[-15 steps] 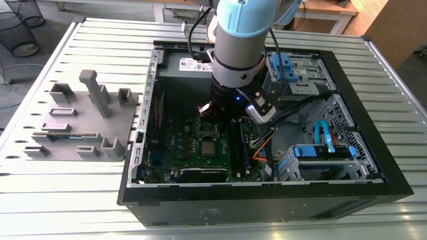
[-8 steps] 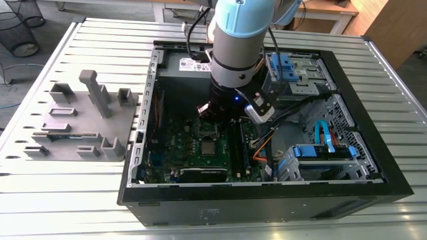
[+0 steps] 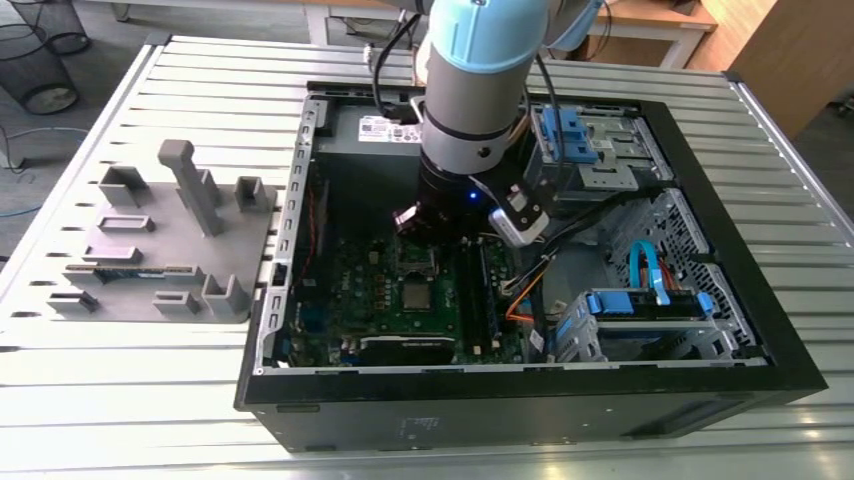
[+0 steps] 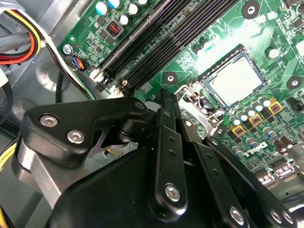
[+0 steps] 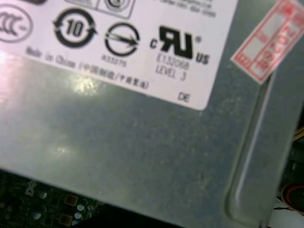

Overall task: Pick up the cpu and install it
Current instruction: 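Close the cpu cover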

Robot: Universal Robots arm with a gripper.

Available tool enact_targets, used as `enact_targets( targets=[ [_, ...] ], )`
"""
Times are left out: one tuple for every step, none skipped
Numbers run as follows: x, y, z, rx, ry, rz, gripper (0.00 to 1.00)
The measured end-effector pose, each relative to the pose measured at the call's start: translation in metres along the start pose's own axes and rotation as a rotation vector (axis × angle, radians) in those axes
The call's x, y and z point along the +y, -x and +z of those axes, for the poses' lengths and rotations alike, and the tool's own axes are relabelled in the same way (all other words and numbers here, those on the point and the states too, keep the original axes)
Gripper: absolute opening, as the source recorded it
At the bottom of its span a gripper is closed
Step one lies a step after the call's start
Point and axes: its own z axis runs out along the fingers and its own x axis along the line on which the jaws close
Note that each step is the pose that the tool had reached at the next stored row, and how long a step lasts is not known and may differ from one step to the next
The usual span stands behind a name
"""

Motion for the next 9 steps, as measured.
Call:
enact_targets(
  targets=[
    [0.0,0.0,-0.0007,0.0,0.0,0.0,0.11],
    [0.0001,0.0,-0.0014,0.0,-0.0001,0.0,0.11],
    [0.0001,0.0,-0.0019,-0.0001,0.0,0.0,0.11],
    [0.0001,0.0001,-0.0025,-0.0001,0.0,0.0,0.11],
    [0.0001,0.0001,-0.0032,0.0,-0.0001,0.0,0.11],
    [0.0001,0.0001,-0.0039,0.0,-0.0001,0.0,0.11],
    [0.0001,0.0001,-0.0047,0.0,-0.0001,0.0,0.11],
    [0.0001,0.0001,-0.0056,0.0,-0.0001,0.0,0.11],
    [0.0002,0.0001,-0.0065,0.0,-0.0001,0.0,0.11]
  ],
)
